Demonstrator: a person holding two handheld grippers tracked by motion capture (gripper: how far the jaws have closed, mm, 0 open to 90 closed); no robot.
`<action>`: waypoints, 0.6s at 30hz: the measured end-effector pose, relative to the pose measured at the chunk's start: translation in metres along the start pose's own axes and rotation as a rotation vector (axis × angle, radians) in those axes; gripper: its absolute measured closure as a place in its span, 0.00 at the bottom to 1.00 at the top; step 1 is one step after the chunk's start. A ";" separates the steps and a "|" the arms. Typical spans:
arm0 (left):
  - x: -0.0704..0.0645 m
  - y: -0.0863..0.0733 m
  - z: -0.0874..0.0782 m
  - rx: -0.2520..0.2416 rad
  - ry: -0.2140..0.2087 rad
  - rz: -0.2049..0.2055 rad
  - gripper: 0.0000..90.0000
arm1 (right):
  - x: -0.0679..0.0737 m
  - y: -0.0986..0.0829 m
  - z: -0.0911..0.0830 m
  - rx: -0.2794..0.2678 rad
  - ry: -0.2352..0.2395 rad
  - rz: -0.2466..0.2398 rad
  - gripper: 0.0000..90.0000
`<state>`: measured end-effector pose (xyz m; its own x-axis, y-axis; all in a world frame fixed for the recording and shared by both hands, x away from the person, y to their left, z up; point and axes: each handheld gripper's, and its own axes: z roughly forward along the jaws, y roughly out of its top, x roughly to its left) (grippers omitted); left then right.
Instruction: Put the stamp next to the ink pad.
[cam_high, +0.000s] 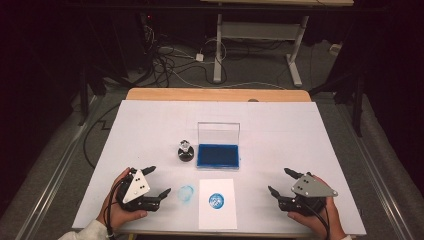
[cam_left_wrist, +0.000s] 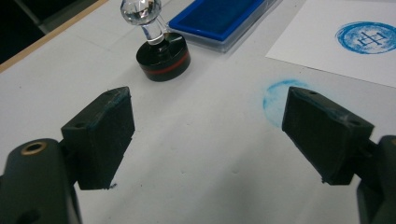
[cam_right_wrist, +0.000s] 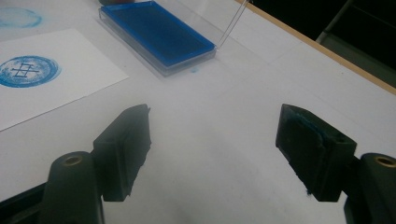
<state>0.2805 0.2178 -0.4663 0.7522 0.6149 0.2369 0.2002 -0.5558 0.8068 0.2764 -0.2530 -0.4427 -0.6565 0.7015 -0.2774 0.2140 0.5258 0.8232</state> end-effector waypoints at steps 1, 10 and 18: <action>0.000 0.000 0.000 0.002 0.001 0.003 0.19 | 0.000 0.000 0.000 0.002 -0.001 -0.002 0.29; -0.001 0.001 -0.001 -0.001 -0.014 0.020 0.19 | 0.004 0.002 -0.002 0.002 -0.008 -0.014 0.29; -0.001 0.002 0.000 -0.004 -0.022 0.020 0.19 | 0.005 0.001 -0.001 0.010 -0.007 -0.014 0.29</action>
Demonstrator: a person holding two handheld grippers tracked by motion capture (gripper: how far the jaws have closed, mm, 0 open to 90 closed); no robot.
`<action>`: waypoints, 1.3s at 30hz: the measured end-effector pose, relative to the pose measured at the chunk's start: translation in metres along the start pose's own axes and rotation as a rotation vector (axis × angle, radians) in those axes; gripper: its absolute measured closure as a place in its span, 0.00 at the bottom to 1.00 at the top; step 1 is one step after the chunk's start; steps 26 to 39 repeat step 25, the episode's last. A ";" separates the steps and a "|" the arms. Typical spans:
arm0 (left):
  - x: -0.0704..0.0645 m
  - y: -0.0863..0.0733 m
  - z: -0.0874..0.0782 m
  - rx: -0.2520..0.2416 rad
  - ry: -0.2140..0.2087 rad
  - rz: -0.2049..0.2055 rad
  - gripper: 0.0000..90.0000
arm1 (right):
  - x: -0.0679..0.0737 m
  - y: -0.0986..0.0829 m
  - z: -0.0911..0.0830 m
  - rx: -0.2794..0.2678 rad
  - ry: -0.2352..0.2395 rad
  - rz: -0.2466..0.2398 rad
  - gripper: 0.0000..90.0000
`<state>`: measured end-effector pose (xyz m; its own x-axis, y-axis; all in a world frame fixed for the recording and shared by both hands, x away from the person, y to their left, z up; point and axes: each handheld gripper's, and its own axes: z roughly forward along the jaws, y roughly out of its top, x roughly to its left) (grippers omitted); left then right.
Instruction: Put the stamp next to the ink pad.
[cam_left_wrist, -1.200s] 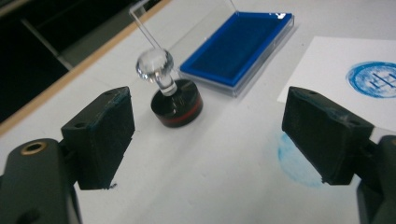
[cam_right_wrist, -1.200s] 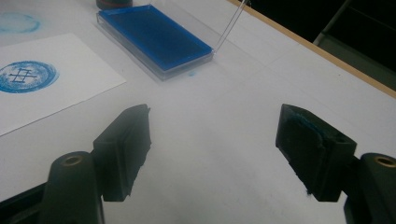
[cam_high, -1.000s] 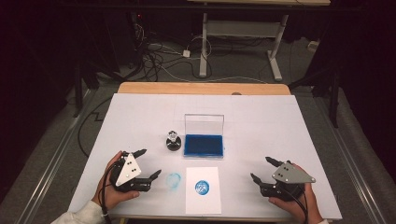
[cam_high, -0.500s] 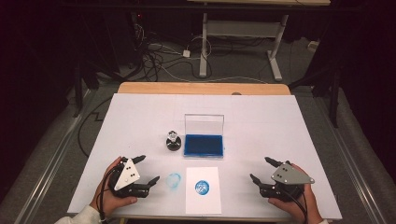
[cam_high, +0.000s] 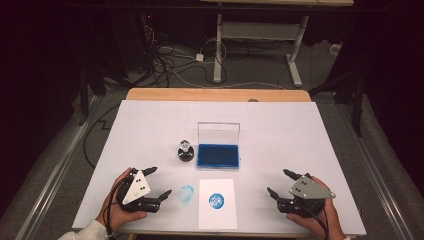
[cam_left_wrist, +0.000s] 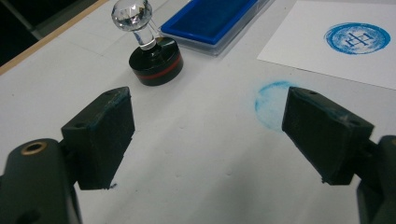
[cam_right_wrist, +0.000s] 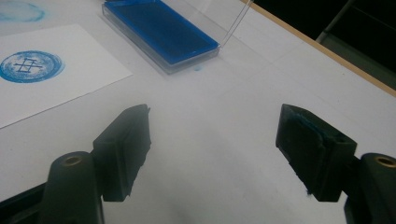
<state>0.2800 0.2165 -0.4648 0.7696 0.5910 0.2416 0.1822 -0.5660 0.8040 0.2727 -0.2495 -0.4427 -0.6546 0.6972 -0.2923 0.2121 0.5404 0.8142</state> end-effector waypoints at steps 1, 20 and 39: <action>0.000 0.000 0.000 -0.003 0.005 0.007 0.19 | 0.000 0.000 0.000 0.000 -0.001 0.000 0.29; -0.001 0.001 0.003 0.007 -0.010 0.010 0.19 | -0.002 -0.002 0.002 0.003 0.008 0.003 0.29; 0.000 0.003 0.008 0.014 -0.021 -0.006 0.19 | -0.003 -0.003 0.002 0.006 0.011 0.014 0.29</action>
